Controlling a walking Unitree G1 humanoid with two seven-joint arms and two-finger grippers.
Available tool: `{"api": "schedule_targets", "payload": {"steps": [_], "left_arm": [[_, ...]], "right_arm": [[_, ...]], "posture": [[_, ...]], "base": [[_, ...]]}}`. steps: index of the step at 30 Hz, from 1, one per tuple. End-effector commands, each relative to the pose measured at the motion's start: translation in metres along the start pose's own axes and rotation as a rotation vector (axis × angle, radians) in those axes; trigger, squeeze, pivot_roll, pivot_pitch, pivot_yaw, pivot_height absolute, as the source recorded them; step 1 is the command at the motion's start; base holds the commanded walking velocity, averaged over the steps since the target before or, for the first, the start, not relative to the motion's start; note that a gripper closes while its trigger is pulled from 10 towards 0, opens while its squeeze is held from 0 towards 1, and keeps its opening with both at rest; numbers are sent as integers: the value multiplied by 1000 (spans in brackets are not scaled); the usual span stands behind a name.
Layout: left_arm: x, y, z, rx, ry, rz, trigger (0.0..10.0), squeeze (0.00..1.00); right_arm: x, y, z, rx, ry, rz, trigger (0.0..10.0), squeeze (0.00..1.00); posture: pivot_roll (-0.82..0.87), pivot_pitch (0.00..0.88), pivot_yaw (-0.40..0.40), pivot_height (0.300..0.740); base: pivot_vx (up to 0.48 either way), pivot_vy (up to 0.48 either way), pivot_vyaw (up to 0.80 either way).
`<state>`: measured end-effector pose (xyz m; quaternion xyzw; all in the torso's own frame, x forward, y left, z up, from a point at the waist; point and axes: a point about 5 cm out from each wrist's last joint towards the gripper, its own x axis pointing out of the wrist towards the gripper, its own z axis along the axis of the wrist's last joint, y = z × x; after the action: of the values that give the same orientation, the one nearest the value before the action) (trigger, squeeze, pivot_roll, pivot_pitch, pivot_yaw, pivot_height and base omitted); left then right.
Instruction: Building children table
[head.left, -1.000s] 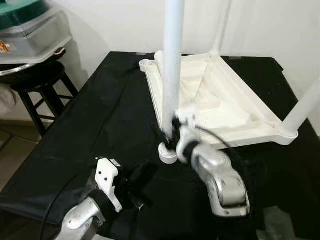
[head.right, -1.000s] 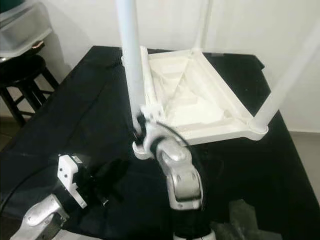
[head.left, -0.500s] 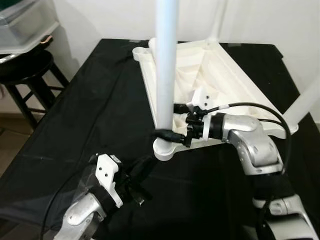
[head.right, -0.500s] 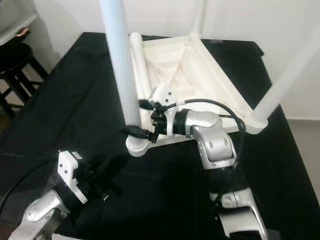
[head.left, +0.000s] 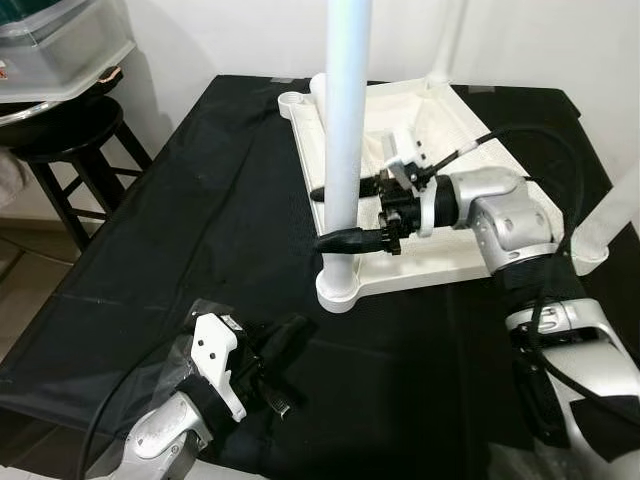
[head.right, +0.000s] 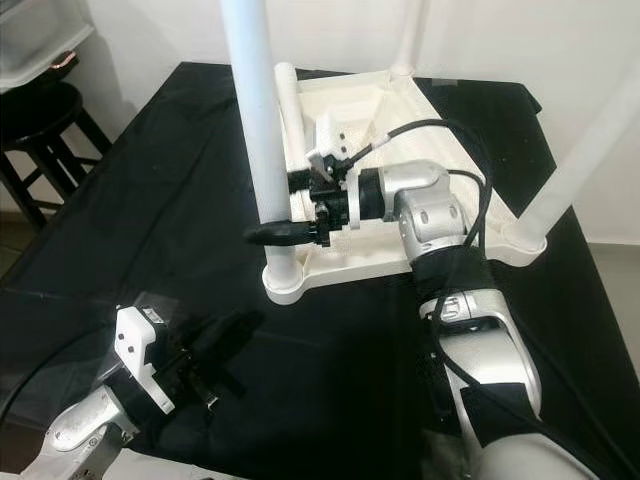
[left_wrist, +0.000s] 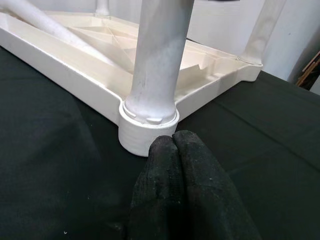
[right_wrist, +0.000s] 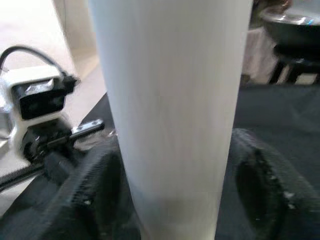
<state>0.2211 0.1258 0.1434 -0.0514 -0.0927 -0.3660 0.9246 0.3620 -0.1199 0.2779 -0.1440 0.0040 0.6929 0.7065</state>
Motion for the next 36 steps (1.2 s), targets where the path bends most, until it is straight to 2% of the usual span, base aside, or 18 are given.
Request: {"api": "schedule_targets", "payload": {"steps": [1,10,13,14,16,18,19,20,21,22,24,25,26,29,32,33,35,36], "left_arm": [[-5,0,-1,6,29,3,10000,0],[-5,-1,-2,2,32,3,10000,0],[-4,-2,-3,0,30,2,10000,0],[-4,-2,-3,-1,29,2,10000,0],[-4,-2,-3,-2,29,2,10000,0],[-4,-1,-4,-4,30,-2,10000,0],[-5,0,-3,-2,29,0,10000,0],[-5,0,-3,-2,29,0,10000,0],[-5,2,-3,-1,30,2,10000,0],[-5,3,-3,1,33,2,10000,0],[-5,3,-3,1,33,2,10000,0],[-5,4,-4,3,35,2,10000,0],[-4,5,-6,1,44,-18,10000,0],[-2,5,-7,-1,47,-29,10000,0],[-2,5,-6,4,43,-18,10000,0],[-2,5,-6,8,40,-11,10000,0],[-1,5,-6,10,34,2,10000,0],[-1,5,-6,10,30,10,10000,0]], "right_arm": [[0,-2,2,-24,23,41,0,0],[-5,-3,-8,-6,24,54,0,0],[-11,4,-20,-7,15,14,0,0],[-15,8,-30,-40,45,-89,0,0],[-16,8,-32,-50,54,-113,0,0],[2,18,-66,127,102,-523,0,0],[22,47,-91,232,157,-715,0,0],[22,47,-91,232,157,-715,0,0],[35,73,-105,317,175,-860,0,0],[52,93,-109,369,180,-885,0,0],[52,93,-109,369,180,-885,0,0],[63,103,-110,397,175,-886,0,0],[69,86,-101,336,181,-902,0,0],[72,70,-93,343,154,-928,0,0],[82,67,-86,376,112,-904,0,0],[85,68,-82,383,104,-902,784,0],[87,71,-78,393,109,-920,784,0],[88,74,-76,399,116,-940,7569,0]], "posture": [[85,238,33,740],[73,228,34,740],[66,223,36,740],[61,221,36,740],[61,221,36,740],[41,207,6,740],[37,210,33,740],[37,210,33,740],[35,211,40,740],[24,191,50,740],[24,191,50,740],[24,191,50,740],[22,178,54,740],[29,177,42,740],[35,180,34,740],[35,180,33,740],[36,184,24,740],[36,184,24,740]], "base": [[0,0,0],[0,0,0],[0,0,0],[0,0,0],[0,0,0],[0,0,0],[0,0,0],[0,0,0],[0,0,0],[0,0,0],[0,0,0],[0,0,0],[0,0,0],[0,0,0],[0,0,0],[0,0,0],[0,0,0],[0,0,0]]}}
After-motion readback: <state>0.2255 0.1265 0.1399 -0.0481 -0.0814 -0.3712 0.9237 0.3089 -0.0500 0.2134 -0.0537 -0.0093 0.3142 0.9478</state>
